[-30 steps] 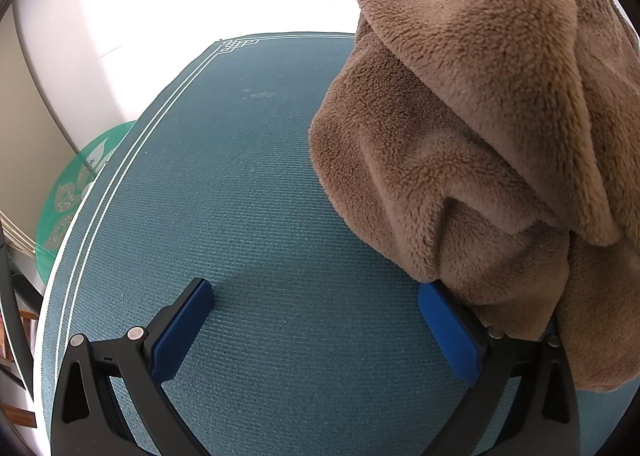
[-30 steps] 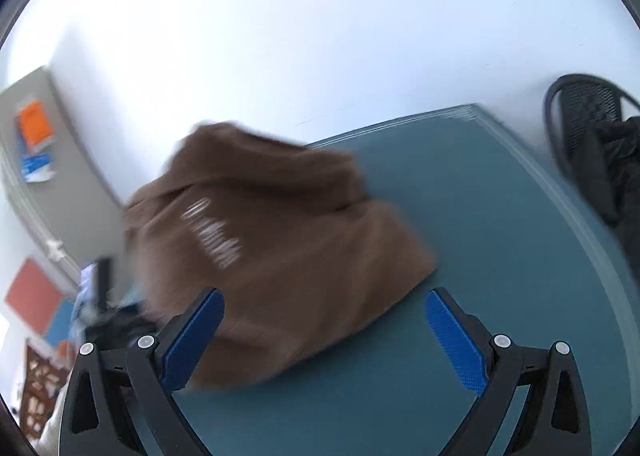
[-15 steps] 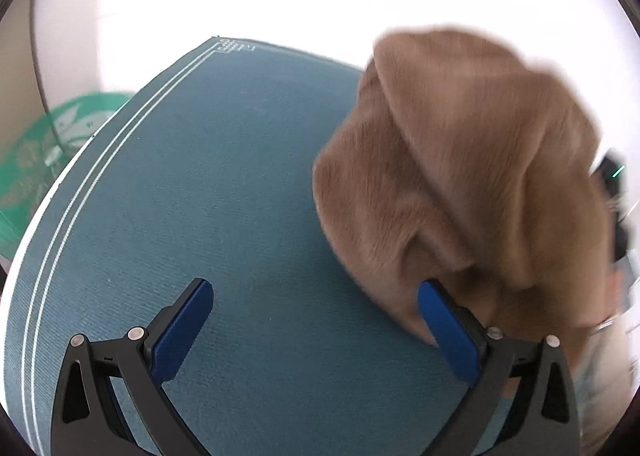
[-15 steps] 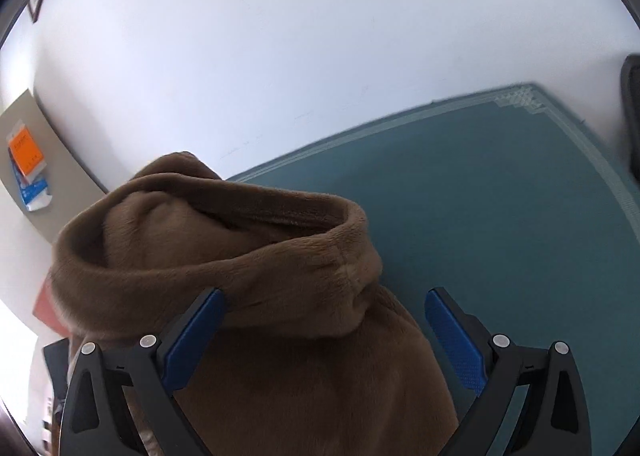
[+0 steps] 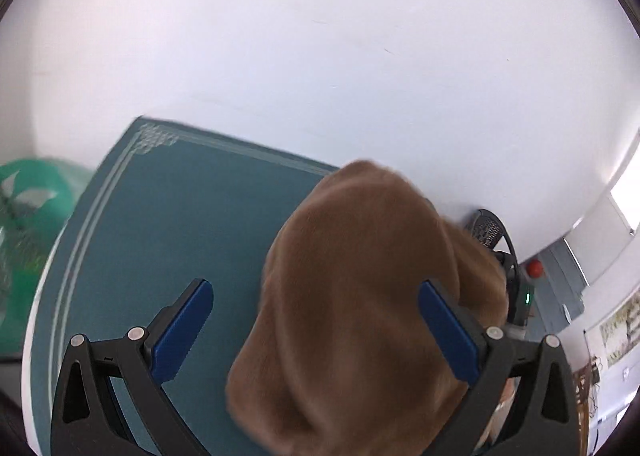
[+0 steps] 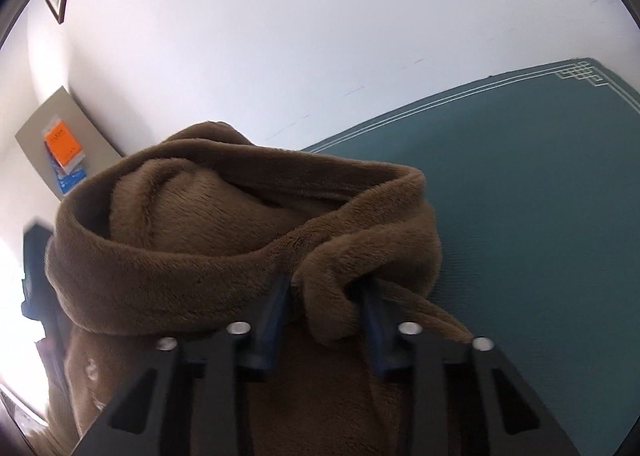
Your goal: Fold clothes
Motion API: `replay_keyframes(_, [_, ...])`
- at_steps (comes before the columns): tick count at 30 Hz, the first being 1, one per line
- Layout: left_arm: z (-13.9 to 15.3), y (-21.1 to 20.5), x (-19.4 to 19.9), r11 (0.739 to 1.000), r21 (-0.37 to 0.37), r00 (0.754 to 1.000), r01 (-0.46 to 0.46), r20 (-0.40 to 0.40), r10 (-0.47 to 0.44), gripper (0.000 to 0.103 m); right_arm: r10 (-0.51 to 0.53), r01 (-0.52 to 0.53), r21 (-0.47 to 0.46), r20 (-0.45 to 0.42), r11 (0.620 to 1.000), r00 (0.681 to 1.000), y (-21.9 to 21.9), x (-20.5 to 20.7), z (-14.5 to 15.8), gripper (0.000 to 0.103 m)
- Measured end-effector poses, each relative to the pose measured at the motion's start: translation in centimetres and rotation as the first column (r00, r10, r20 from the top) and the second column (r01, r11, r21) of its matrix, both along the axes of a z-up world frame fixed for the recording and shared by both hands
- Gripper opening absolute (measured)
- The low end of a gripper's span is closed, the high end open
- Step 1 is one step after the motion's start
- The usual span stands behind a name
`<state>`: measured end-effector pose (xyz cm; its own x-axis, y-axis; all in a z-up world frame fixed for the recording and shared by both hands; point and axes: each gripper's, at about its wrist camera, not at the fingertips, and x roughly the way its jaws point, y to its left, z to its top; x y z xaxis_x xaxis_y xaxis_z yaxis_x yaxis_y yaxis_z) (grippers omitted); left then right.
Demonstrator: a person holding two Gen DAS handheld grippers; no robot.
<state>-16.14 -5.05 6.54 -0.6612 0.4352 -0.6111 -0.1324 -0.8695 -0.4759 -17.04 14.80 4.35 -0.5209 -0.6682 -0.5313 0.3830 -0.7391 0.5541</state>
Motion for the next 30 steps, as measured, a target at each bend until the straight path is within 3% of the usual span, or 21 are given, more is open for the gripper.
replay_keyframes(8, [-0.9, 3.5, -10.2, 0.985, 0.132, 0.985, 0.110, 0.116, -0.126, 0.103, -0.011, 0.011, 0.023, -0.013, 1.000, 1.000, 0.2, 0.3, -0.2, 0.027])
replay_keyframes(12, [-1.1, 6.5, -11.9, 0.980, 0.103, 0.963, 0.171, 0.191, -0.189, 0.103, -0.008, 0.008, 0.005, -0.001, 1.000, 1.000, 0.6, -0.1, -0.4, 0.027])
replay_keyframes(15, [-2.1, 8.1, -13.0, 0.983, 0.038, 0.952, 0.178, 0.248, -0.182, 0.103, -0.009, 0.009, -0.006, 0.008, 1.000, 1.000, 0.7, -0.2, -0.6, 0.027])
replay_keyframes(17, [-2.8, 8.5, -13.3, 0.986, 0.032, 0.946, 0.165, 0.277, -0.167, 0.103, -0.010, 0.010, -0.007, 0.010, 1.000, 1.000, 0.8, -0.4, -0.7, 0.027])
replay_keyframes(19, [-3.3, 8.5, -13.3, 0.989, 0.034, 0.944, 0.142, 0.297, -0.146, 0.092, -0.012, 0.012, -0.004, 0.008, 1.000, 1.000, 0.8, -0.6, -0.8, 0.027])
replay_keyframes(21, [-3.9, 7.9, -12.7, 0.993, 0.053, 0.940, 0.104, 0.322, -0.115, 0.049, -0.014, 0.014, -0.001, 0.004, 1.000, 1.000, 0.8, -0.8, -1.0, 0.027])
replay_keyframes(23, [-4.5, 7.4, -12.0, 0.995, 0.071, 0.935, 0.065, 0.344, -0.086, 0.026, -0.018, 0.018, 0.004, -0.001, 1.000, 1.000, 0.9, -1.0, -1.0, 0.027])
replay_keyframes(26, [-3.7, 6.3, -9.8, 0.995, 0.098, 0.949, 0.015, 0.313, -0.045, 0.017, -0.034, 0.035, 0.030, -0.021, 0.999, 0.999, 1.0, -0.9, -0.9, 0.027])
replay_keyframes(30, [-1.3, 5.3, -6.3, 0.989, 0.144, 0.971, -0.034, 0.238, -0.001, 0.015, -0.069, 0.077, 0.082, -0.101, 0.994, 0.992, 1.5, 0.3, 1.1, 0.027])
